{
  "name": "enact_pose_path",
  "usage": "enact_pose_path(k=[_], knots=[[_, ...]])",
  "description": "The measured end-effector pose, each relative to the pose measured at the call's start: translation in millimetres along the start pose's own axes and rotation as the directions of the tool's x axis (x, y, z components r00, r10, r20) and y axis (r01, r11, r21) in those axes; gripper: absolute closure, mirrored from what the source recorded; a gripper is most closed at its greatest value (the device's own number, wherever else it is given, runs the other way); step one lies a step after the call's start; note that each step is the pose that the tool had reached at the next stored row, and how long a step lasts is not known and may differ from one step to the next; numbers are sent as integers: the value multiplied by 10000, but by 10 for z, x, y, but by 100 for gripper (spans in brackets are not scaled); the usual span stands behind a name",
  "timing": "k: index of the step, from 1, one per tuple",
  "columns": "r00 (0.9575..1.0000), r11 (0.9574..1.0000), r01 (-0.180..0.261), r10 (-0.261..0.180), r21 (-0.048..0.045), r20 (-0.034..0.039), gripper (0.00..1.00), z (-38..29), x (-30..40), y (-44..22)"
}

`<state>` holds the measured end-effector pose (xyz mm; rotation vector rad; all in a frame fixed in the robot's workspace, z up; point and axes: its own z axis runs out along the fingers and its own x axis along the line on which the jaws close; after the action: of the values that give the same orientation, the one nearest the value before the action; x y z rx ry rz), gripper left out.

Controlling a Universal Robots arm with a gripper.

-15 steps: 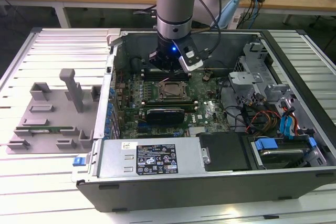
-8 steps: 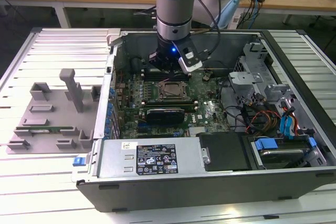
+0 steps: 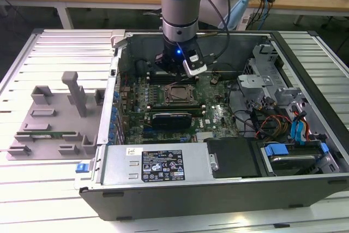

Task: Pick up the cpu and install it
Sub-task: 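Install the first cpu locking lever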

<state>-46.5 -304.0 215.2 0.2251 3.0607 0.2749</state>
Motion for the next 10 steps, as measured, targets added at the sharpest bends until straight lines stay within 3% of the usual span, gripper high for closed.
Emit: enact_pose_path(k=[10], knots=[[9971,9972,-742,742,34,139,89,25,12,45]])
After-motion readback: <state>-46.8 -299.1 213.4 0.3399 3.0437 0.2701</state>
